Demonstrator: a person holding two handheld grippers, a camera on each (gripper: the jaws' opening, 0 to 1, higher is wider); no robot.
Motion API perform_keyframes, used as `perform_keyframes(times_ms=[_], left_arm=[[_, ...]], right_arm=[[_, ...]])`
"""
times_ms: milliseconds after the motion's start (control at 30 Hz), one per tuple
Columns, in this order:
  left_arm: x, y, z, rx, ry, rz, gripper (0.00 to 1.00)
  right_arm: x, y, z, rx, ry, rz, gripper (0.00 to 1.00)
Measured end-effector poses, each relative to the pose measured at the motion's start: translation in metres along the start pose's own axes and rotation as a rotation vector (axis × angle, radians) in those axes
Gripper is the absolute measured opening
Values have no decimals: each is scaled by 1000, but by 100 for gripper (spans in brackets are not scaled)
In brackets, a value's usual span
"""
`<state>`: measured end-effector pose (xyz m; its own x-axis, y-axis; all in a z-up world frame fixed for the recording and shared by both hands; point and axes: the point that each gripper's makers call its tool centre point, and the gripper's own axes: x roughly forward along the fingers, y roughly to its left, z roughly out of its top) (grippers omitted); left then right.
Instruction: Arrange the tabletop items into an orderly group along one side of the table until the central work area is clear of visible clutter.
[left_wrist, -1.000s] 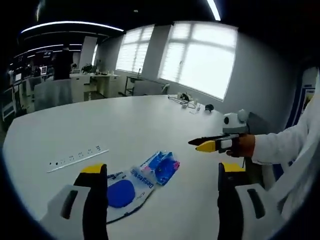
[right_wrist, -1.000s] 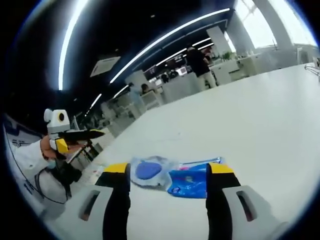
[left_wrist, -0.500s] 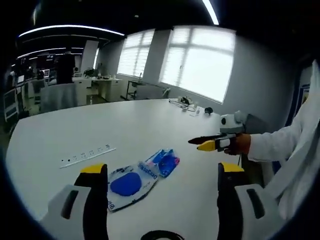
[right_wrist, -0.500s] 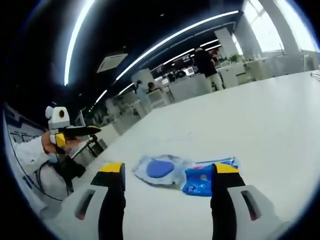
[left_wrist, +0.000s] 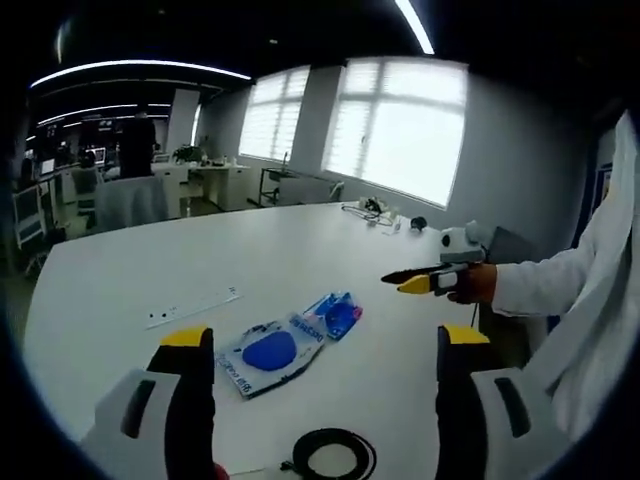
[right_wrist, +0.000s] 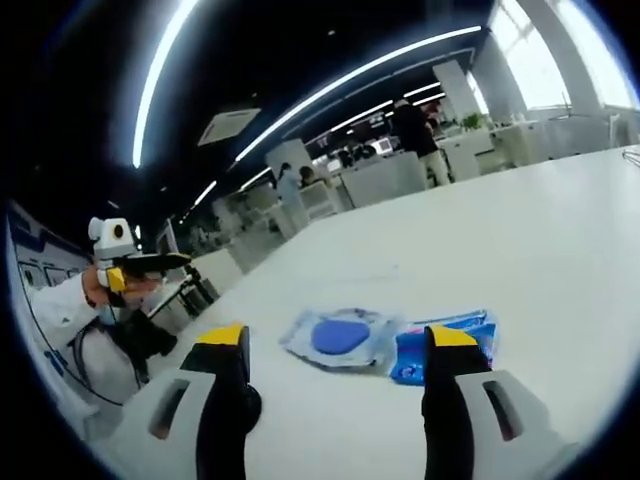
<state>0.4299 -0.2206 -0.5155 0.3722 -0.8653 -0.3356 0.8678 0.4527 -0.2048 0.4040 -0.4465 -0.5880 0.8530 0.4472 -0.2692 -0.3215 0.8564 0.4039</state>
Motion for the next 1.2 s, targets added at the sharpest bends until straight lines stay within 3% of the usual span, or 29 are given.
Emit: perform_keyframes(times_ms=[633,1200], left_arm=[[-97,14,-26,-24,-7,68,95],[-161,36,-46,-67,-38,127,94]], right_arm=[[6,56,-5,-15,-17,15,69],[43,111,-13,-44,23,70,68]])
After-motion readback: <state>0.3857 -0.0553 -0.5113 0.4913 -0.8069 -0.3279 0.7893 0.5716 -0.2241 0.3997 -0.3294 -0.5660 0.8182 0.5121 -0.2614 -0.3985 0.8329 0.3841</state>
